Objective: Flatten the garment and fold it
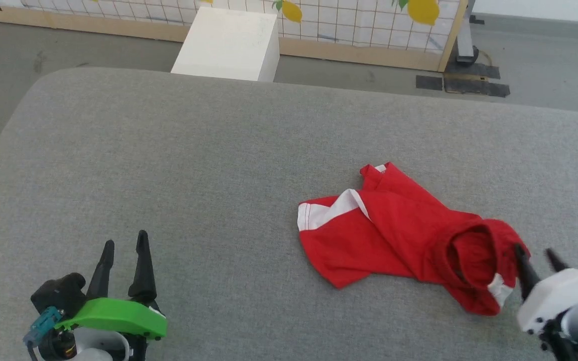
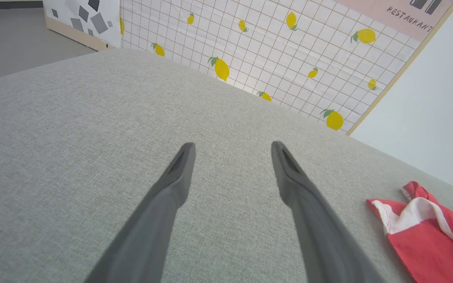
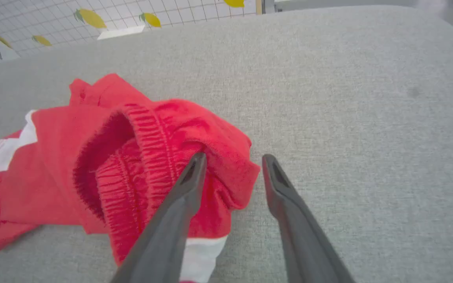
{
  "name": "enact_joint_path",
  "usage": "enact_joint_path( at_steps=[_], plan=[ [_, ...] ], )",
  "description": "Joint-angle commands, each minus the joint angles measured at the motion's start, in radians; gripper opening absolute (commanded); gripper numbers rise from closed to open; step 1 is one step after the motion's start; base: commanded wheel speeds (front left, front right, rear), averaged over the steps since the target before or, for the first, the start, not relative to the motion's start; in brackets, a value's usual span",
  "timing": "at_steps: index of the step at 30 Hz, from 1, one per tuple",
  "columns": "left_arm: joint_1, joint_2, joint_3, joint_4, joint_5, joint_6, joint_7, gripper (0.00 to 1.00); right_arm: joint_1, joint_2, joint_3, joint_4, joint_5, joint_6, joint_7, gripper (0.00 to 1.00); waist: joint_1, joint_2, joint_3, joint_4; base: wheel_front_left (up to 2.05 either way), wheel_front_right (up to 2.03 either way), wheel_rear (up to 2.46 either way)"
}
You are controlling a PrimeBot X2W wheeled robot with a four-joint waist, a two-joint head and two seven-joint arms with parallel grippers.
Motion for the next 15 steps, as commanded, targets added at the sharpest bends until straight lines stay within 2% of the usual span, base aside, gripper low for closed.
enact_joint_path(
  at_steps=[1,6,10,15],
  plan=[
    [0.001,-0.003,-0.001,0.001,-0.010,-0.003,-0.002,1.00,0.024,-0.004,-0.021,-0.022,0.026,-0.002,-0.033,1.00,0.0000,0.0090,-0.007,0.007,0.00,0.00,0.00],
    [-0.023,-0.012,-0.029,-0.018,-0.023,-0.006,0.023,1.00,0.083,-0.004,-0.043,-0.081,0.080,-0.002,-0.091,1.00,0.0000,0.0090,-0.010,0.005,0.00,0.00,0.00],
    [-0.092,-0.017,-0.096,-0.042,-0.034,-0.016,0.097,1.00,0.100,-0.004,-0.036,-0.118,0.095,-0.002,-0.102,1.00,0.0000,0.0090,0.006,-0.027,0.00,0.00,0.00],
    [-0.241,-0.023,-0.227,-0.015,-0.047,-0.025,0.284,1.00,0.092,-0.004,-0.022,-0.132,0.089,-0.002,-0.097,1.00,0.0000,0.0090,0.036,-0.082,0.00,0.00,0.00]
  ],
)
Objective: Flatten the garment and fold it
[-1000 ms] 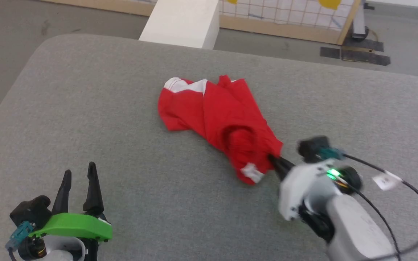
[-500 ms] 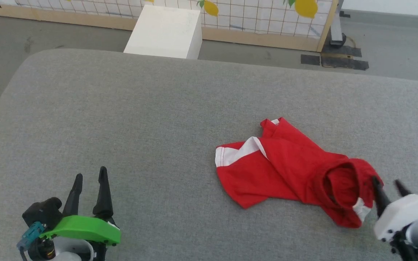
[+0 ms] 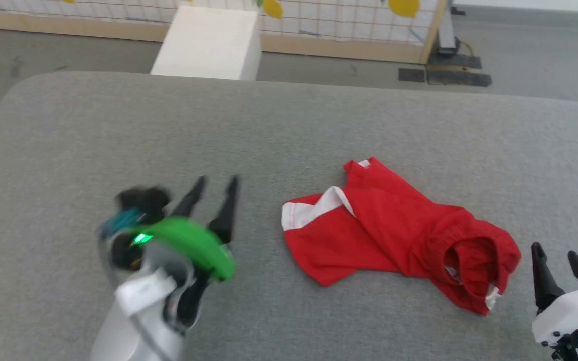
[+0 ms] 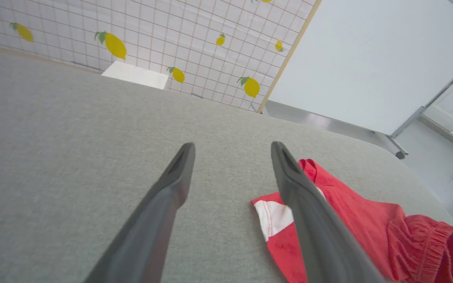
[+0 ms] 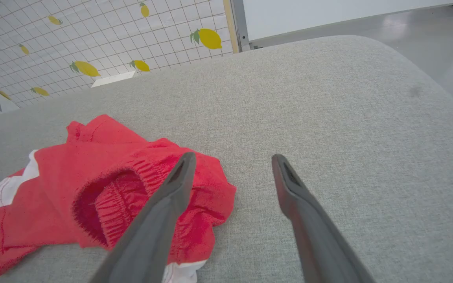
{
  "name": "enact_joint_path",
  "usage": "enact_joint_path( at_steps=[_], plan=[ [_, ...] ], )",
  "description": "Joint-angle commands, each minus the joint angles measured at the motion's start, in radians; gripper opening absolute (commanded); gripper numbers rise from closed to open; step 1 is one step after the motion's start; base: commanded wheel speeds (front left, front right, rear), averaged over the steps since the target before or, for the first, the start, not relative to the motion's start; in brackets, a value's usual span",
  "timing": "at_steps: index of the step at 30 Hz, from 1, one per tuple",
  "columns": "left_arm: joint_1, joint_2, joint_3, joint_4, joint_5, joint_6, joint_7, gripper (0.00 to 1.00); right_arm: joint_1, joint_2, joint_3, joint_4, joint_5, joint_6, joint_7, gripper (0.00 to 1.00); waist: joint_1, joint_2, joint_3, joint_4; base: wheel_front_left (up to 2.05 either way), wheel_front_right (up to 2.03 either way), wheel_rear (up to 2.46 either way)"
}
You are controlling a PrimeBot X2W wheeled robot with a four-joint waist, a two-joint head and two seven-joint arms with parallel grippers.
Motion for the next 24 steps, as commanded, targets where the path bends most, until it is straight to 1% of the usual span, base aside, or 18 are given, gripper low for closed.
enact_joint_path(
  at_steps=[1,4,6,8,11,13,16,17,18,19,20,24],
  plan=[
    [-0.042,-0.010,-0.028,0.022,-0.007,-0.004,0.056,1.00,-0.001,-0.001,0.006,-0.006,0.001,-0.001,0.000,1.00,0.0000,0.0090,0.031,-0.044,0.00,0.00,0.00],
    [-0.111,-0.019,-0.091,0.092,-0.011,0.007,0.222,1.00,-0.007,-0.001,0.021,-0.004,0.004,-0.001,-0.002,1.00,0.0000,0.0090,0.050,-0.082,0.00,0.00,0.00],
    [-0.139,-0.020,-0.121,0.145,-0.005,0.032,0.329,1.00,-0.008,-0.001,0.032,-0.003,0.008,-0.001,-0.005,1.00,0.0000,0.0090,0.064,-0.105,0.00,0.00,0.00],
    [-0.162,-0.008,-0.148,0.186,0.015,0.046,0.404,1.00,-0.010,-0.001,0.044,0.000,0.014,-0.001,-0.011,1.00,0.0000,0.0090,0.076,-0.128,0.00,0.00,0.00],
    [-0.176,0.002,-0.153,0.225,0.020,0.059,0.437,1.00,-0.011,-0.001,0.057,0.005,0.021,-0.001,-0.022,1.00,0.0000,0.0090,0.093,-0.153,0.00,0.00,0.00],
    [-0.183,0.013,-0.151,0.243,0.030,0.066,0.425,1.00,-0.010,-0.001,0.065,0.010,0.023,-0.001,-0.029,1.00,0.0000,0.0090,0.102,-0.165,0.00,0.00,0.00],
    [-0.188,0.023,-0.145,0.270,0.030,0.062,0.395,1.00,-0.009,-0.001,0.074,0.021,0.027,-0.001,-0.040,1.00,0.0000,0.0090,0.109,-0.173,0.00,0.00,0.00],
    [-0.189,0.026,-0.146,0.278,0.032,0.060,0.389,0.96,-0.009,-0.001,0.076,0.025,0.028,-0.001,-0.042,1.00,0.0000,0.0090,0.109,-0.174,0.00,0.00,0.00],
    [-0.192,0.031,-0.148,0.284,0.036,0.057,0.374,0.33,-0.009,-0.001,0.079,0.028,0.028,-0.001,-0.044,1.00,0.0000,0.0090,0.110,-0.174,0.00,0.00,0.00],
    [-0.194,0.031,-0.145,0.288,0.034,0.053,0.360,0.02,-0.009,-0.001,0.081,0.031,0.028,-0.001,-0.046,1.00,0.0000,0.0090,0.110,-0.174,0.00,0.00,0.00],
    [-0.195,0.030,-0.141,0.291,0.024,0.047,0.348,0.00,-0.009,-0.001,0.085,0.034,0.028,-0.001,-0.048,1.00,0.0000,0.0090,0.109,-0.172,0.00,0.00,0.00],
    [-0.214,0.020,-0.107,0.270,-0.026,0.029,0.299,0.00,-0.012,-0.001,0.093,0.042,0.024,-0.001,-0.056,1.00,0.0000,0.0090,0.099,-0.145,0.00,0.00,0.00]
  ],
)
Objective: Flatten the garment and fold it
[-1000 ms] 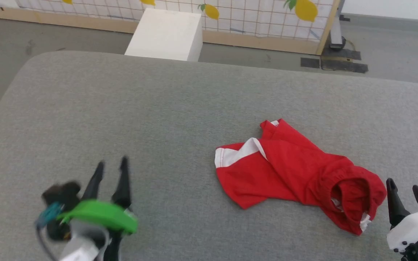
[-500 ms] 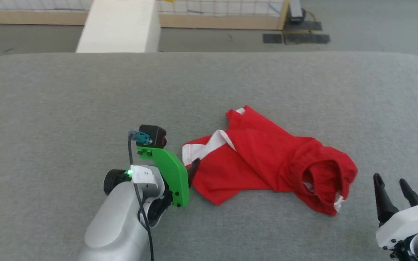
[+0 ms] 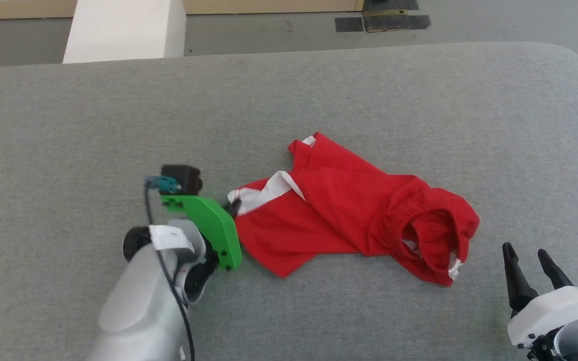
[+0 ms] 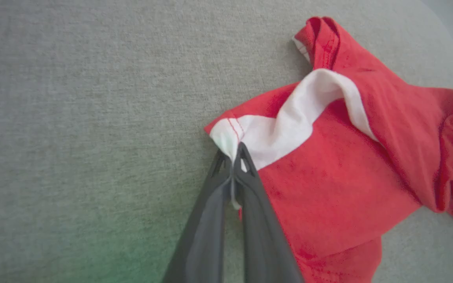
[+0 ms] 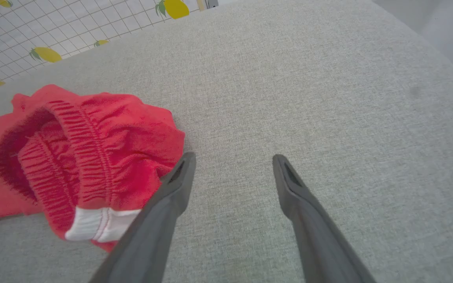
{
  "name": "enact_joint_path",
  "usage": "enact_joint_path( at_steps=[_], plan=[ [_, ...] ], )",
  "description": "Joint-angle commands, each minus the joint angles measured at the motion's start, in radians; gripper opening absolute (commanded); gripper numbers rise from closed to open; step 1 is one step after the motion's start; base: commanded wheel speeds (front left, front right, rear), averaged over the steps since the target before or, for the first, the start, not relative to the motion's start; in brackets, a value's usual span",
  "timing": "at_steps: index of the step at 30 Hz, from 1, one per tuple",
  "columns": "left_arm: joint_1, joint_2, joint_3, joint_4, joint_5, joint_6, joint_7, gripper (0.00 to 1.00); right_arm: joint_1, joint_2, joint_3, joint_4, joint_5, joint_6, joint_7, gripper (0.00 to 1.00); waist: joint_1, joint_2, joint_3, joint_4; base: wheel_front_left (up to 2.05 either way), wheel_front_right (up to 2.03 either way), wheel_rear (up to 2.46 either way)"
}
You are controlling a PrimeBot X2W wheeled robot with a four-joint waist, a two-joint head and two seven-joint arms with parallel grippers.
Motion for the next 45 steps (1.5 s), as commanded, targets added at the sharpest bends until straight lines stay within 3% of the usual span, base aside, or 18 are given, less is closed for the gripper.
enact_joint_path(
  at_steps=[1,6,13,16,17,18,19,22,29,39,45],
  plan=[
    [-0.030,0.001,0.020,-0.018,-0.023,-0.008,-0.024,0.00,-0.010,0.000,0.003,0.002,0.001,-0.001,-0.010,1.00,0.0000,0.0090,-0.014,0.025,0.00,0.00,0.00],
    [-0.043,0.006,0.110,-0.116,-0.097,-0.001,-0.097,0.00,-0.009,0.000,0.001,0.017,-0.007,-0.001,-0.007,1.00,0.0000,0.0090,-0.054,0.082,0.00,0.00,0.00],
    [0.138,0.081,0.257,-0.194,-0.129,0.131,-0.135,0.00,-0.009,0.000,0.009,0.024,-0.012,-0.001,0.005,1.00,0.0000,0.0090,-0.099,0.151,0.00,0.00,0.00],
    [0.230,0.084,0.268,-0.159,-0.139,0.161,-0.108,0.00,-0.008,0.000,0.008,0.024,-0.012,-0.001,0.010,1.00,0.0000,0.0090,-0.104,0.177,0.00,0.00,0.00],
    [0.250,0.081,0.265,-0.144,-0.145,0.161,-0.097,0.17,-0.007,0.000,0.010,0.023,-0.013,-0.001,0.013,1.00,0.0000,0.0090,-0.105,0.184,0.00,0.00,0.00],
    [0.259,0.074,0.269,-0.137,-0.155,0.158,-0.099,0.86,-0.007,0.000,0.012,0.023,-0.015,-0.001,0.016,1.00,0.0000,0.0090,-0.106,0.190,0.00,0.00,0.00],
    [0.266,0.067,0.272,-0.134,-0.163,0.155,-0.107,1.00,-0.008,0.000,0.015,0.022,-0.016,-0.001,0.019,1.00,0.0000,0.0090,-0.108,0.194,0.00,0.00,0.00],
    [0.266,0.056,0.293,-0.154,-0.178,0.135,-0.165,1.00,-0.011,0.000,0.022,0.018,-0.013,-0.001,0.023,1.00,0.0000,0.0090,-0.113,0.203,0.00,0.00,0.00],
    [0.337,0.106,0.328,-0.283,-0.034,0.072,-0.539,1.00,-0.009,0.000,0.064,-0.003,-0.010,-0.001,0.038,1.00,0.0000,0.0090,-0.116,0.197,0.00,0.00,0.00],
    [0.474,0.025,0.380,-0.378,0.074,0.049,-0.582,1.00,0.025,0.000,0.200,-0.084,-0.032,-0.001,0.204,1.00,0.0000,0.0090,-0.100,0.197,0.00,0.00,0.00],
    [0.468,-0.010,0.404,-0.378,0.088,0.017,-0.582,1.00,-0.070,0.000,0.251,0.004,-0.131,-0.001,0.380,1.00,0.0000,0.0090,-0.077,0.204,0.00,0.00,0.00]
  ],
)
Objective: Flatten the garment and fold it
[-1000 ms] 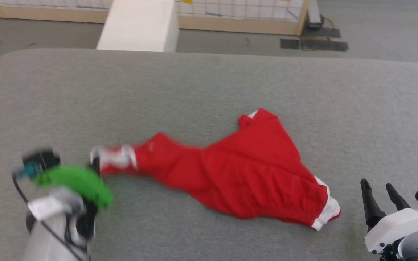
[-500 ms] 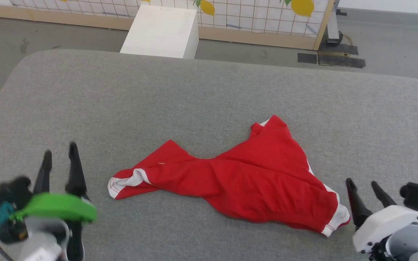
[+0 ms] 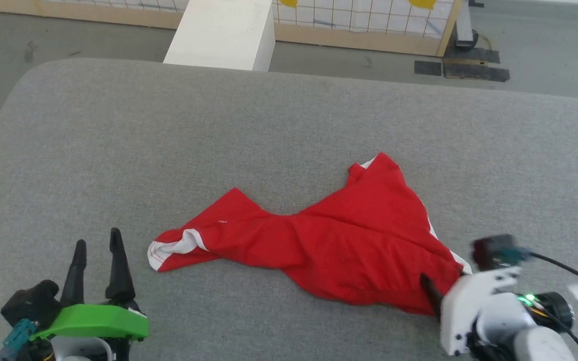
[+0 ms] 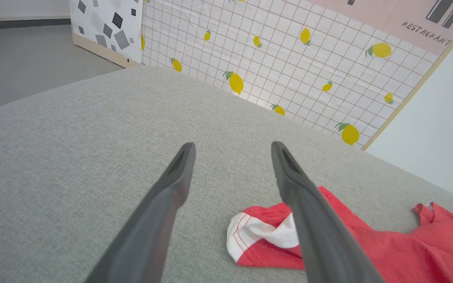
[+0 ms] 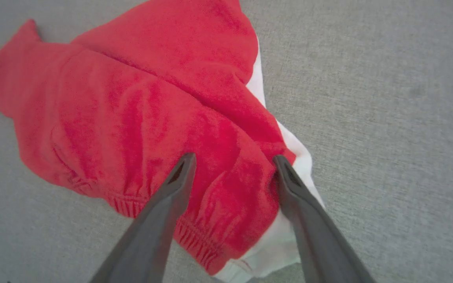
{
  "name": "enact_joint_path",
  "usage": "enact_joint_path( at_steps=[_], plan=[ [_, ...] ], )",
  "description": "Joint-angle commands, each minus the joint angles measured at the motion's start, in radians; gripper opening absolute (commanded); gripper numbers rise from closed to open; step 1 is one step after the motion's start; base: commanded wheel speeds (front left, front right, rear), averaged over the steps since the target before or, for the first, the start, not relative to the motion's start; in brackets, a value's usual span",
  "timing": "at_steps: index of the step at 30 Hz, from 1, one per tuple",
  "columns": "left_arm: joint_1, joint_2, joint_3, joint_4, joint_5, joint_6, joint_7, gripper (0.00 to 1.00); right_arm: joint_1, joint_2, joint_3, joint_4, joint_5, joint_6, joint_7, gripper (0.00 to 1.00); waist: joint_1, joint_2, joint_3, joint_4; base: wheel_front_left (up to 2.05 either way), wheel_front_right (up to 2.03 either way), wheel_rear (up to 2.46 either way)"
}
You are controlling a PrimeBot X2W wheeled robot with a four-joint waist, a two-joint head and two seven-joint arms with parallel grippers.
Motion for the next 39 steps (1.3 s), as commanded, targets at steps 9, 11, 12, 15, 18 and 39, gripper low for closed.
enact_joint_path(
  at_steps=[9,11,12,15,18,39],
  plan=[
    [-0.042,-0.029,-0.002,0.021,0.026,-0.039,-0.005,1.00,-0.105,0.000,0.086,0.140,-0.088,-0.001,0.233,0.00,0.0000,0.0091,0.035,0.059,0.00,0.00,0.00],
    [-0.045,-0.033,-0.002,0.026,0.027,-0.043,-0.005,1.00,-0.132,0.000,0.079,0.145,-0.093,-0.001,0.240,0.00,0.0000,0.0091,0.039,0.069,0.00,0.00,0.00],
    [-0.046,-0.034,-0.001,0.029,0.027,-0.045,-0.005,1.00,-0.151,0.000,0.073,0.145,-0.104,-0.001,0.243,0.00,0.0000,0.0091,0.041,0.072,0.00,0.00,0.00],
    [-0.052,-0.037,-0.001,0.035,0.030,-0.051,-0.005,1.00,-0.244,-0.005,0.031,0.156,-0.151,-0.001,0.258,0.00,0.0000,0.0091,0.051,0.084,0.00,0.00,0.00],
    [-0.064,-0.038,-0.005,0.040,0.028,-0.056,-0.005,1.00,-0.370,-0.006,-0.020,0.183,-0.176,-0.001,0.262,0.00,0.0000,0.0091,0.069,0.094,0.00,0.00,0.00],
    [-0.077,-0.037,-0.032,0.072,0.027,-0.064,-0.005,1.00,-0.641,0.000,-0.234,0.445,-0.174,-0.001,-0.247,1.00,0.0000,0.0091,0.018,0.110,0.00,0.00,0.00]
  ],
)
